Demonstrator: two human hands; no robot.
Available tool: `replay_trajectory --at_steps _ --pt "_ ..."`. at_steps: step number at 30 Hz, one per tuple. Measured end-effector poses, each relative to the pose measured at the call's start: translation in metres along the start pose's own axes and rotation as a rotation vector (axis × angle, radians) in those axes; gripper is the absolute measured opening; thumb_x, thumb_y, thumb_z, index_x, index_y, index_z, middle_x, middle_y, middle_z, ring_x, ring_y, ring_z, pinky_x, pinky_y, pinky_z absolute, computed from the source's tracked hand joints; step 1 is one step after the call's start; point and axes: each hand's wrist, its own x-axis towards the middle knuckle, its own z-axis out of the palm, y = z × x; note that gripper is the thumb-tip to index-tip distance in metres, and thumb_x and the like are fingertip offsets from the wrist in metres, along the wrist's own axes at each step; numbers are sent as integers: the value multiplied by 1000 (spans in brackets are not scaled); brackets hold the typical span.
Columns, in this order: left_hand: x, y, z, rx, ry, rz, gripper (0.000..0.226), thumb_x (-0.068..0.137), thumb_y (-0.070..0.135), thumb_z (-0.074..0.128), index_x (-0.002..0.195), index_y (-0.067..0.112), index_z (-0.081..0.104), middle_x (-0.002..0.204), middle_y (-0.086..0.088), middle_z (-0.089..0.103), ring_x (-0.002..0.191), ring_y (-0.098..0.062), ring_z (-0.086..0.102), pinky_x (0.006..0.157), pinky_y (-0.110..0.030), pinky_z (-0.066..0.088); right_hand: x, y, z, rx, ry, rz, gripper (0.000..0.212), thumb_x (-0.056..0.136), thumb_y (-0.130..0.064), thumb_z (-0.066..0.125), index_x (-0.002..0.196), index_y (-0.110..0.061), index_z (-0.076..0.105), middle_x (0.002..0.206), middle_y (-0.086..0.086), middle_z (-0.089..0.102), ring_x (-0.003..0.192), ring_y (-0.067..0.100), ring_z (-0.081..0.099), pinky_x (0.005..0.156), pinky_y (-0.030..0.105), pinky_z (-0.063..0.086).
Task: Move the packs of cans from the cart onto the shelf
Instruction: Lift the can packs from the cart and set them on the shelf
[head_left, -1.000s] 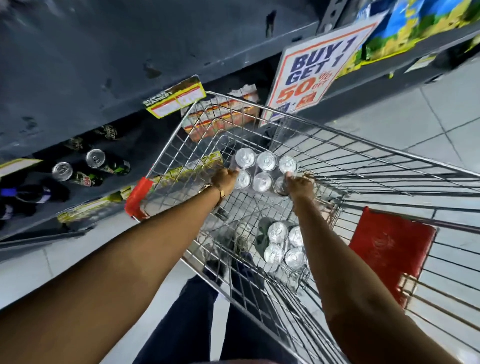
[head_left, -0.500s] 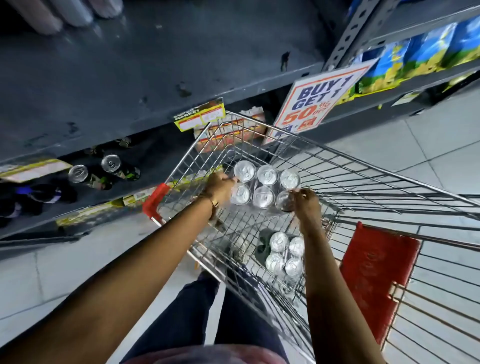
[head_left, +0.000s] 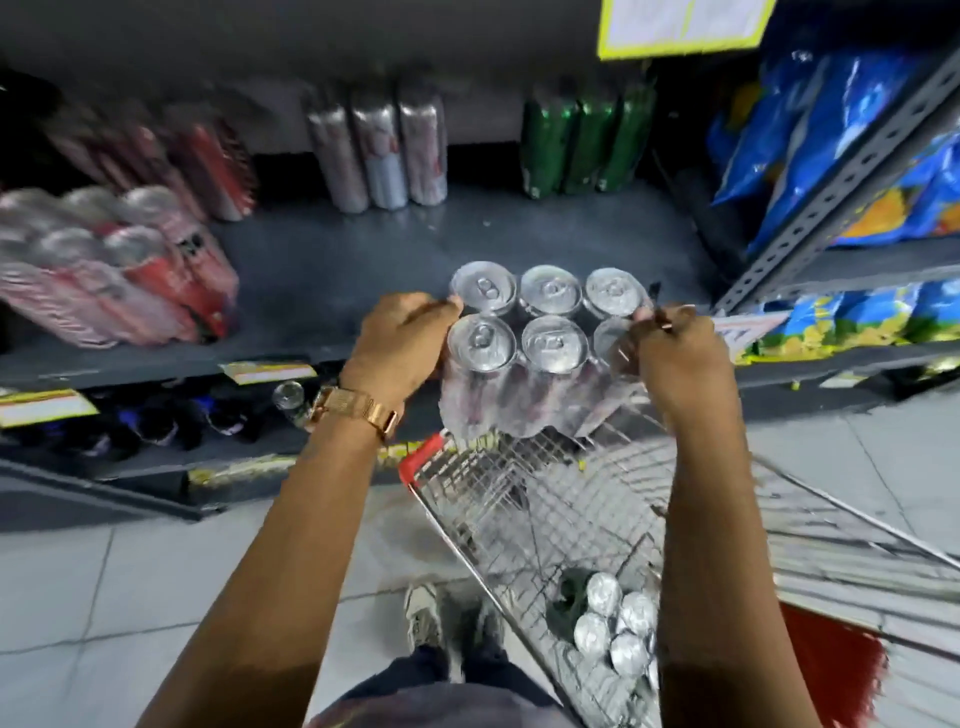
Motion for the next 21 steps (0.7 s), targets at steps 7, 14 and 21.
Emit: replay_trajectory --at_steps 7,14,21 --pt "44 7 -53 -83 264 4 37 71 42 60 74 5 64 89 -24 71 92 -40 69 87 -58 55 67 -103 59 6 -149 -235 26 96 -19 47 81 0 54 83 17 51 79 24 48 67 30 35" --pt "85 -3 -74 -163 358 -51 21 78 28 63 60 21 55 90 -16 68 98 -33 68 94 -54 53 109 -166 121 -29 -205 -286 22 93 -13 51 101 5 61 93 10 47 88 16 42 72 29 32" --pt "100 -1 -88 -73 348 -65 23 86 28 60 66 20 51 84 -13 65 81 -31 68 84 -49 59 111 -181 138 -49 -255 -265 24 94 -16 48 105 2 60 123 23 63 103 35 62 73 28 40"
